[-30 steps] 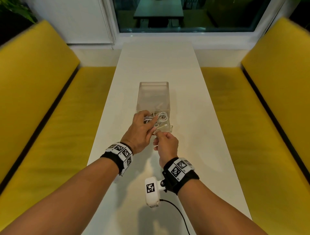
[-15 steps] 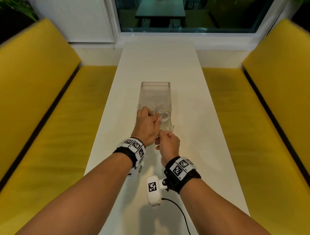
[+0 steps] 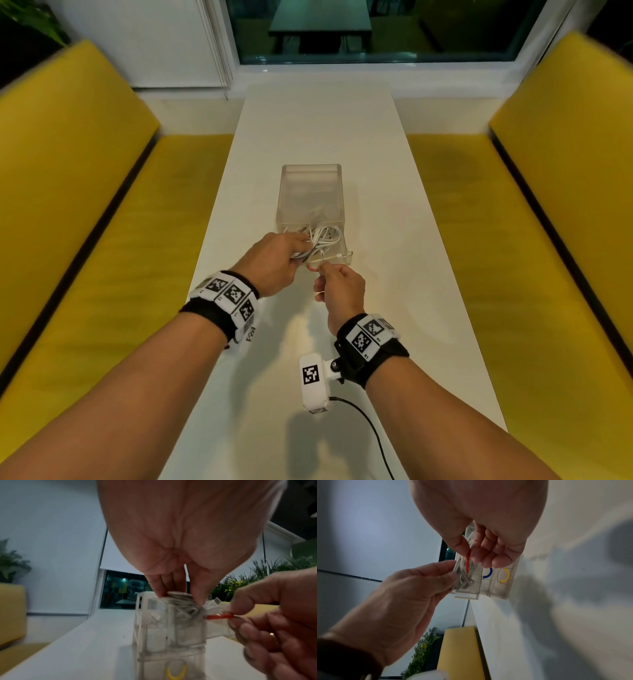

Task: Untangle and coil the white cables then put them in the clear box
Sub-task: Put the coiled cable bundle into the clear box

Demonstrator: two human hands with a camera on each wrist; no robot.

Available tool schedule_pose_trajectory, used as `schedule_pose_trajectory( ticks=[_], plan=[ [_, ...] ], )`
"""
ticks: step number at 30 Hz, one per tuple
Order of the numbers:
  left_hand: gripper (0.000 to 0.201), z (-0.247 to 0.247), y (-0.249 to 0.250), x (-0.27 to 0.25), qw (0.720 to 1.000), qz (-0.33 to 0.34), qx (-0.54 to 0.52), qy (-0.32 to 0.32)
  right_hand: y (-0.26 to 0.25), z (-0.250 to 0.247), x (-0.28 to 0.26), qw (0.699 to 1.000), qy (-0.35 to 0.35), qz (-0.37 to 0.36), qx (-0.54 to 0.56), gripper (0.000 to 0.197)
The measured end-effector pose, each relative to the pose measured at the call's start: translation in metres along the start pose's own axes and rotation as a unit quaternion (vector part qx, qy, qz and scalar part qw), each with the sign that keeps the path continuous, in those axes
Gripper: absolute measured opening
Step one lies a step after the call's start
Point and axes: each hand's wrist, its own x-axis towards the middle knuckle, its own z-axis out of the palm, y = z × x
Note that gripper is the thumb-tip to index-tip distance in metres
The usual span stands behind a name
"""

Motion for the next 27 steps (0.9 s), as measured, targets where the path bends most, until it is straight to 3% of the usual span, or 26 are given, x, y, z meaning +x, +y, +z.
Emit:
schedule_pose_trajectory(
  ticks=[3,12,17,21,23,27],
  plan=[
    [0.042,-0.010,-0.005,0.004,0.999,-0.020,0.009,-0.031,0.001,0.005,-0.002,1.000,0.002,0.006,0.002,0.024],
    [0.026,0.001,0.012,0.011,0.996,-0.059,0.068,0.013,0.001,0.005,-0.004,1.000,0.012,0.004,0.011,0.020],
    [0.024,-0.004,0.006,0.017,0.994,-0.047,0.102,0.002,-0.001,0.012,-0.008,1.000,0.000,-0.003,-0.005,0.006],
    [0.024,0.009,-0.001,0.020,0.986,-0.015,0.163,0.035,-0.001,0.013,-0.008,1.000,0.006,0.002,0.007,0.013],
    [0.025,0.014,-0.003,0.018,0.990,-0.016,0.136,0.036,-0.001,0.012,-0.007,1.000,0.008,0.006,0.006,0.019],
    [0.016,0.007,-0.007,0.018,0.996,-0.016,0.089,-0.020,-0.005,0.011,-0.008,1.000,0.005,0.010,0.010,0.008]
  ],
)
